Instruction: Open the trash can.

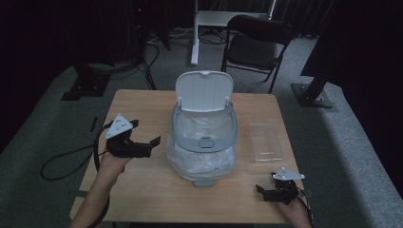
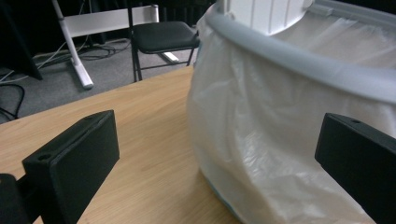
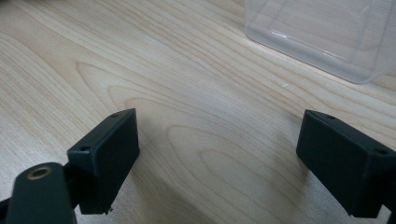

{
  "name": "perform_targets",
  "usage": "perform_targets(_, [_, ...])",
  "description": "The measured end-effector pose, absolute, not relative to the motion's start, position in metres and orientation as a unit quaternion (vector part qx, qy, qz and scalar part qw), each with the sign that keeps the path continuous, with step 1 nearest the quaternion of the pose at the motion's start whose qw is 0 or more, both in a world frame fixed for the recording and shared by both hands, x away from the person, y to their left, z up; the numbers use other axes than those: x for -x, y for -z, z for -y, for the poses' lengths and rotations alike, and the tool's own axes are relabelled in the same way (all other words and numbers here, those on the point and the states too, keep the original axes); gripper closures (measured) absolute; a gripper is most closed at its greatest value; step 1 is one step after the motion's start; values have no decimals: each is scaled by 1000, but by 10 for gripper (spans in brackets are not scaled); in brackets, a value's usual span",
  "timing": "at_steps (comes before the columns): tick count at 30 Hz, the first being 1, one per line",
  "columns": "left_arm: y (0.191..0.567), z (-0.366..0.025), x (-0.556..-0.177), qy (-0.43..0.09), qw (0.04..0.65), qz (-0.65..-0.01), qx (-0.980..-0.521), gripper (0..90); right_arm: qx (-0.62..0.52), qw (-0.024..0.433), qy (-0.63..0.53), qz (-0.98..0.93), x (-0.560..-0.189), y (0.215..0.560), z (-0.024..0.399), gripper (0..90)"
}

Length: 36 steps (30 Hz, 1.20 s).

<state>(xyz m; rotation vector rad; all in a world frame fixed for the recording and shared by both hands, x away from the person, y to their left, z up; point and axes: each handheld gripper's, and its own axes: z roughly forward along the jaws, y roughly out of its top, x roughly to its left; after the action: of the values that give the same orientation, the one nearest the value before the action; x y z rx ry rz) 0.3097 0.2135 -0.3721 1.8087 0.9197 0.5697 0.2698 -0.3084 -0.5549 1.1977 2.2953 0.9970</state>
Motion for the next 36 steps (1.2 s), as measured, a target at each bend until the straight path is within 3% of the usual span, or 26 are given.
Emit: perform_targets(36, [464, -266, -323, -251, 420, -481, -727, 6, -424, 183, -354, -813, -270, 555, 308, 124])
